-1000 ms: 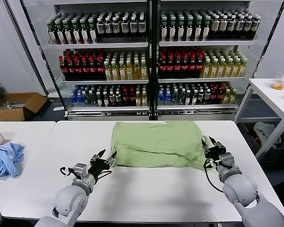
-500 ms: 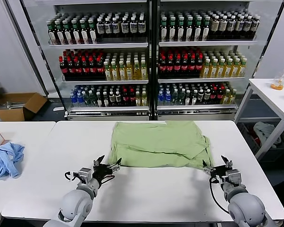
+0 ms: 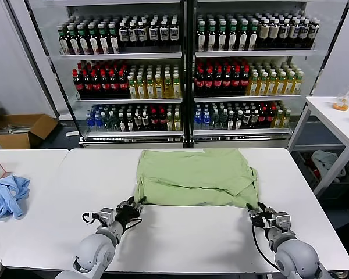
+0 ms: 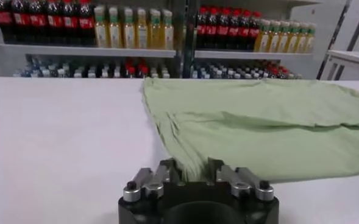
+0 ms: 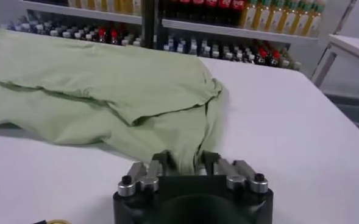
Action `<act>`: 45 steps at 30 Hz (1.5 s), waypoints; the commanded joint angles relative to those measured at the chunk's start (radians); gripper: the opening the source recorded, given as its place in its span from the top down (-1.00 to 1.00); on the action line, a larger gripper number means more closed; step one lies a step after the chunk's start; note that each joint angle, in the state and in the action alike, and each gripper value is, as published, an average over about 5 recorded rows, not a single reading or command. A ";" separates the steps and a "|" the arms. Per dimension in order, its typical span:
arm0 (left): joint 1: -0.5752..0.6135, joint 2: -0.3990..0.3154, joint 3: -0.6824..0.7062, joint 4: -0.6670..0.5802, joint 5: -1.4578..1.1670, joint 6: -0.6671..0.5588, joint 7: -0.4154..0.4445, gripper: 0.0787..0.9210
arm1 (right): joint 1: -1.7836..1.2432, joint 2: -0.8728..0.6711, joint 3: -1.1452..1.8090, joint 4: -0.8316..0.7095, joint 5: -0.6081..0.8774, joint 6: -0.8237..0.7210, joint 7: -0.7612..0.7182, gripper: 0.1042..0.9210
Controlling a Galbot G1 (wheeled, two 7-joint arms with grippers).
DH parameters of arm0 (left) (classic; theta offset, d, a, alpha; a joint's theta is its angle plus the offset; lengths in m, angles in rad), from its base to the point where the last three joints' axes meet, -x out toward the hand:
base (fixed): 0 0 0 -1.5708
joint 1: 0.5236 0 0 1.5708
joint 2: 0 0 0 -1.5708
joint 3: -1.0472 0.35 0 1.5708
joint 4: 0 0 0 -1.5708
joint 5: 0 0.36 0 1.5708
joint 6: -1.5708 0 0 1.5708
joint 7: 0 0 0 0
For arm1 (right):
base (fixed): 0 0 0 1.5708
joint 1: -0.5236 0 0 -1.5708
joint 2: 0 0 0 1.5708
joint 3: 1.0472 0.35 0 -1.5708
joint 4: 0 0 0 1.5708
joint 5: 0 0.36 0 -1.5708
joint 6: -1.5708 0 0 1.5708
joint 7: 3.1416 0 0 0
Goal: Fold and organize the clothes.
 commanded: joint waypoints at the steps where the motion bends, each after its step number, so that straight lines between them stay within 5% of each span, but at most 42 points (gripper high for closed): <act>1: -0.002 -0.001 0.000 0.012 -0.011 0.008 0.011 0.37 | 0.003 0.000 -0.016 -0.010 0.044 -0.020 -0.001 0.46; 8: 0.002 0.007 -0.005 0.011 -0.041 0.014 0.038 0.83 | -0.016 -0.013 -0.006 0.024 0.044 -0.019 -0.006 0.93; 12: 0.008 0.012 -0.014 0.006 -0.077 0.023 0.050 0.95 | -0.038 -0.027 0.003 0.049 0.041 -0.018 -0.009 0.98; 19: 0.095 0.045 -0.050 -0.105 -0.085 0.025 0.050 0.97 | -0.154 -0.076 0.066 0.157 0.041 -0.019 -0.014 0.98; 31: 0.444 0.113 -0.176 -0.409 -0.048 0.031 0.037 0.97 | -0.453 -0.136 0.204 0.376 0.000 -0.020 -0.019 0.98; 45: 0.733 0.088 -0.243 -0.560 0.048 0.024 0.027 0.97 | -0.690 -0.133 0.289 0.507 -0.135 -0.021 -0.023 0.93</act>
